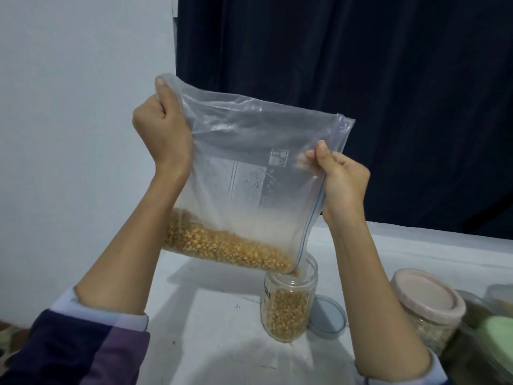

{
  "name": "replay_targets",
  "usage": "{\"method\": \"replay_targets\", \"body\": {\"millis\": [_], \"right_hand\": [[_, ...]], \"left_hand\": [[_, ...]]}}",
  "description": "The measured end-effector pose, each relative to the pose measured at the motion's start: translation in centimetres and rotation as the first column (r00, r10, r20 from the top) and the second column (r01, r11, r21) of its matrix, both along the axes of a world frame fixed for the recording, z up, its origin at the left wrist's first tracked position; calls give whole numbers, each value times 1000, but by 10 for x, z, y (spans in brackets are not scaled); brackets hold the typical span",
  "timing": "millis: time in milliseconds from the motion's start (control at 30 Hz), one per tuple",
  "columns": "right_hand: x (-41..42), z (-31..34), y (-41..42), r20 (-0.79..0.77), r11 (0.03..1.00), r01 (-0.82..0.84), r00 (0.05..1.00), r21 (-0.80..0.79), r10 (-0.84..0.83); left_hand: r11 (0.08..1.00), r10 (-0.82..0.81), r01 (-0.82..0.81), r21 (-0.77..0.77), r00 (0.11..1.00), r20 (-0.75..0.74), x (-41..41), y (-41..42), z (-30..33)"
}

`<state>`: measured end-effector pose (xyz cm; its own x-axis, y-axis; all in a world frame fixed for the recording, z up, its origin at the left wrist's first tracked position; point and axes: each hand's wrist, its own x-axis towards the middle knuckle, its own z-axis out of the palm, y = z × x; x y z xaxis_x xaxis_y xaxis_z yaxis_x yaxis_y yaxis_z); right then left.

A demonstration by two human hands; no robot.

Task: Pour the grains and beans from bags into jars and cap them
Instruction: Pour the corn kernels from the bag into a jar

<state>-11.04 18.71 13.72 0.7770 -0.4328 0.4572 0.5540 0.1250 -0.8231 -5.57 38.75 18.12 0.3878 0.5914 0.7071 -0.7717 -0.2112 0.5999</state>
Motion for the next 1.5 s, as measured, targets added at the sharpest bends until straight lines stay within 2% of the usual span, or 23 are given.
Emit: {"method": "replay_targets", "body": {"millis": [233,367,500,600,700,800,933,1033,1133,1233,1500], "right_hand": [[0,-2,-2,30,999,-5,1000,37,4],[0,-6,1,30,999,30,999,26,-31],[0,-7,3,19,1000,-4,1000,-30,4],[0,-9,-1,25,999,34,999,7,-34],[0,-11,2,21,1000,-8,1000,-3,8],[1,-14,4,39,997,47,998,54,-49],[1,-15,5,39,999,-12,999,38,11],[1,-14,3,43,998,25,999,65,-28],[1,-15,4,33,999,-23,999,35,22],[2,-14,1,32,998,23,999,64,-25],[3,-12,0,32,999,-35,999,34,34]], "left_hand": [[1000,2,-2,-4,1000,-2,-1,0,0],[1000,-2,2,9,1000,-9,-3,1,-1],[1000,-9,9,-3,1000,-15,-5,-1,1],[1000,-1,1,-3,1000,-13,-6,-1,1],[1000,-5,5,0,1000,-15,-7,-3,0],[1000,-14,14,6,1000,-23,-8,-4,-2],[1000,-4,4,9,1000,-22,-9,-2,-3],[1000,-8,8,14,1000,-26,-10,-2,-2],[1000,-19,19,1,999,-30,-9,-3,-2],[1000,-8,8,13,999,-40,-9,-3,-2],[1000,-14,14,12,999,-30,-9,-3,-2]]}}
